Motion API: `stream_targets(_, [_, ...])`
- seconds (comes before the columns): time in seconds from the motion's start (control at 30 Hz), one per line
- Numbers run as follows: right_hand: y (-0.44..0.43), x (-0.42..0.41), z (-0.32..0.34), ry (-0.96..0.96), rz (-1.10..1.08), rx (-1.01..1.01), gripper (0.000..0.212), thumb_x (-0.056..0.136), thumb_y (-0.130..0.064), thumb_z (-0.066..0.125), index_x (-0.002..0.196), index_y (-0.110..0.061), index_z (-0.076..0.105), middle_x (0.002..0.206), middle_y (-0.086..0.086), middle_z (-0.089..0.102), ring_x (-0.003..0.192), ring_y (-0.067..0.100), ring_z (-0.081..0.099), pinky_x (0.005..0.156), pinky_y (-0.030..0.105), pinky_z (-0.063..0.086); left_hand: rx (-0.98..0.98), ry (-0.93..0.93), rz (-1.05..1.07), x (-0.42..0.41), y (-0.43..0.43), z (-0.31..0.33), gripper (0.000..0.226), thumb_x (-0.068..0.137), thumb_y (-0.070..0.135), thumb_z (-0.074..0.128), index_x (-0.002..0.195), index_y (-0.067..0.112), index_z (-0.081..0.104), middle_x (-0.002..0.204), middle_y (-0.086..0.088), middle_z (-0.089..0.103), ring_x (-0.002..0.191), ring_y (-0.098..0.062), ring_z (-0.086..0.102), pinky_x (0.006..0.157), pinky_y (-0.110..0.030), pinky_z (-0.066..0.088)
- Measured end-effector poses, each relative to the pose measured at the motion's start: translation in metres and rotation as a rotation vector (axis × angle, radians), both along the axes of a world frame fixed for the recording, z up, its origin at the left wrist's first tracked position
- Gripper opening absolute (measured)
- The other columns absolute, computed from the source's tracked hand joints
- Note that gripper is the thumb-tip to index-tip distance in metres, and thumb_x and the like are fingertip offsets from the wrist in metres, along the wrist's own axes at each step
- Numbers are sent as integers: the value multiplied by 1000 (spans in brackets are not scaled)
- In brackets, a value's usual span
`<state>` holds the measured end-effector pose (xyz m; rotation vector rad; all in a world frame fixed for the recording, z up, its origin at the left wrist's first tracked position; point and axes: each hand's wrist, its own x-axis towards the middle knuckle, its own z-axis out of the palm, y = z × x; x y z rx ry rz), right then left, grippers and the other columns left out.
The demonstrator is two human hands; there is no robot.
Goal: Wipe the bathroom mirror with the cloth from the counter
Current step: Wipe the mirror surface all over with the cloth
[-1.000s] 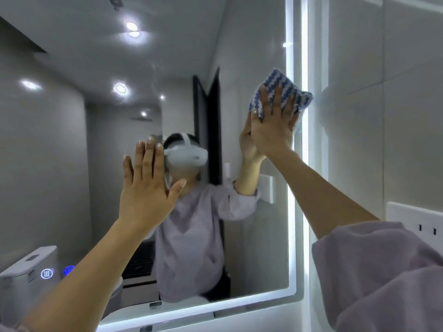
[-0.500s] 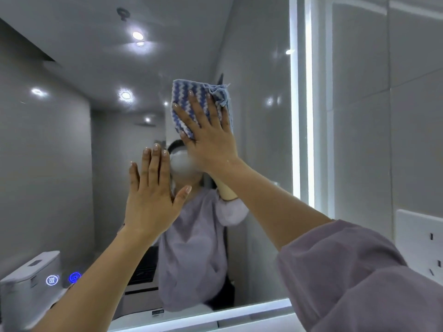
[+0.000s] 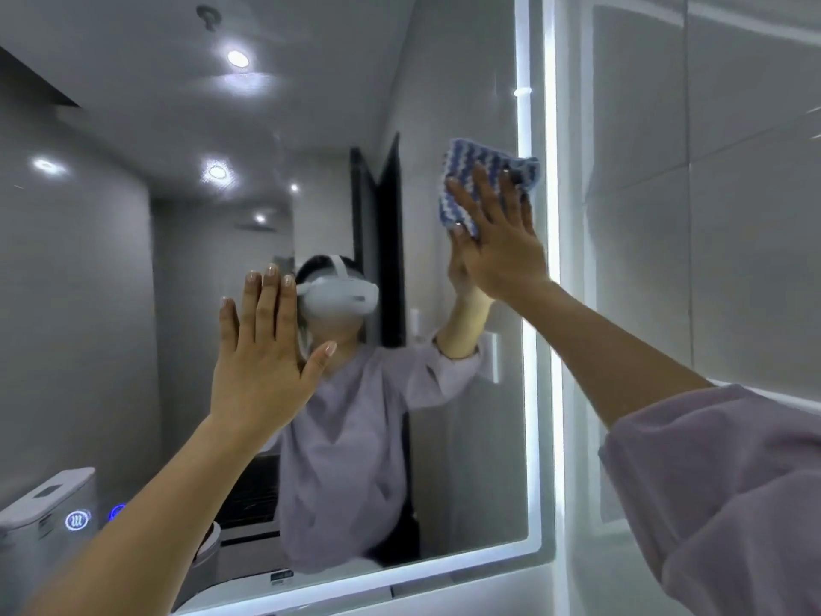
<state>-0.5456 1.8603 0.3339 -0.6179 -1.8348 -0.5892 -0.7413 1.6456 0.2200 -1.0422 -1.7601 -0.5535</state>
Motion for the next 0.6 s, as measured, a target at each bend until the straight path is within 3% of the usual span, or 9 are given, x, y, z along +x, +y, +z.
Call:
stream_targets(0.17, [16, 23, 4, 41, 11, -25, 54, 101, -42, 22, 153, -30, 10, 162, 1, 2, 149, 24, -6, 120, 40, -8, 9, 7, -3, 0, 1, 0, 87, 85, 65, 8, 147, 8, -16, 156, -9, -22, 144, -23, -23, 113, -38, -23])
stream_targets(0.37, [15, 13, -1, 83, 21, -80, 57, 97, -46, 16, 152, -34, 6, 162, 1, 2, 148, 26, -6, 120, 45, -6, -3, 2, 8, 0, 1, -1, 88, 85, 66, 6, 147, 7, -14, 156, -10, -21, 144, -24, -21, 116, -41, -17])
stream_targets(0.53, [0, 1, -32, 60, 39, -161, 58, 100, -47, 23, 151, -39, -3, 162, -1, -5, 148, 32, -8, 116, 40, -9, -44, -52, 44, 7, -2, 2, 86, 84, 65, 0, 143, 7, -24, 153, -10, -30, 142, -25, -27, 116, -44, -15])
stream_targets(0.6, [-10, -4, -50, 7, 43, -131, 60, 100, -44, 25, 151, -38, -7, 162, 0, -8, 147, 32, -10, 117, 42, -9, -78, -81, 74, 10, -4, 5, 85, 90, 65, 7, 141, 6, -27, 150, -11, -34, 141, -27, -29, 117, -46, -11])
